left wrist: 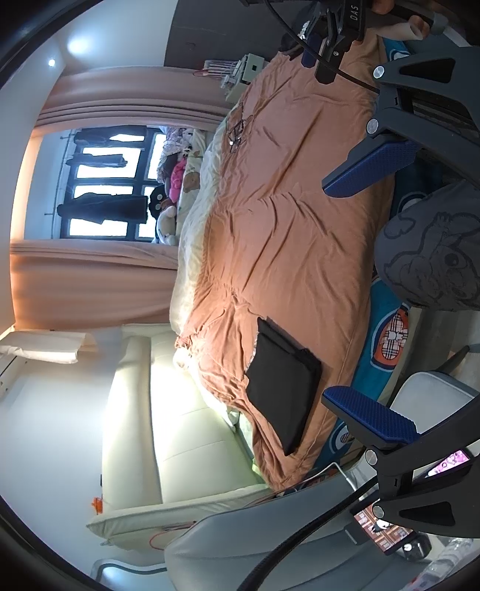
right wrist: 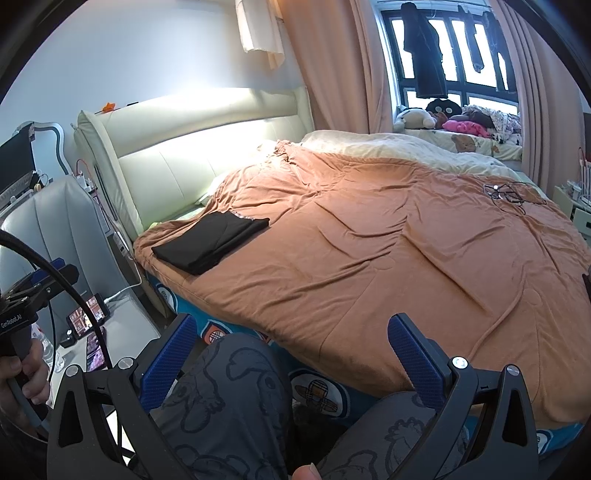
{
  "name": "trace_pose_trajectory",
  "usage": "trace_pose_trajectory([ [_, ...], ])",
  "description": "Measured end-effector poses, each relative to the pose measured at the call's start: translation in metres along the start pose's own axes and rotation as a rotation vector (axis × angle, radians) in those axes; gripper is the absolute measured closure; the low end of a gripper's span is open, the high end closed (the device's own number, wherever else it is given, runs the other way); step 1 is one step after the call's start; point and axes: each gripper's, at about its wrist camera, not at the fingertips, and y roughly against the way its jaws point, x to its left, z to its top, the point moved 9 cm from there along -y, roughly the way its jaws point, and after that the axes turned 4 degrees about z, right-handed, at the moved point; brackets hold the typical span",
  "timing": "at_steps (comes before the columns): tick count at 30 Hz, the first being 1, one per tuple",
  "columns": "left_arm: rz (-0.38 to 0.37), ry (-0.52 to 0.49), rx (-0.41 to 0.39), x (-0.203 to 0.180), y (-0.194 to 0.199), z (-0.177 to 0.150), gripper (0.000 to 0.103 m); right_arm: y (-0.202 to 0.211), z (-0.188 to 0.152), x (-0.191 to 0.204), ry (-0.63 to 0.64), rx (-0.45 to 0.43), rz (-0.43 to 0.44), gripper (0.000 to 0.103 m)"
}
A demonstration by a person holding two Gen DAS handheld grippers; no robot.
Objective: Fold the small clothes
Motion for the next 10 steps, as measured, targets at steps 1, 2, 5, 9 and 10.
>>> trace_pose_trajectory([
  [1,-0.001,0.002,0.0,0.0,0.0,0.0,0.001,-0.001,0.0,0.001,0.0,0.002,-0.003,0.0],
  [2,0.0,0.004,0.001,0.0,-0.001,0.0,0.001,-0.002,0.0,0.001,-0.002,0.003,-0.006,0.0],
  [5,0.004,0.01,0.001,0.002,-0.004,0.001,0.0,-0.006,0.0,0.0,-0.005,0.01,-0.006,0.0],
  [9,0.012,0.022,-0.002,0.003,-0.008,0.003,0.001,-0.012,0.0,-0.001,-0.006,0.02,-0.007,0.0],
  [10,0.018,0.024,-0.004,0.004,-0.01,0.004,0.001,-0.014,0.0,-0.001,-0.008,0.023,-0.006,0.0],
])
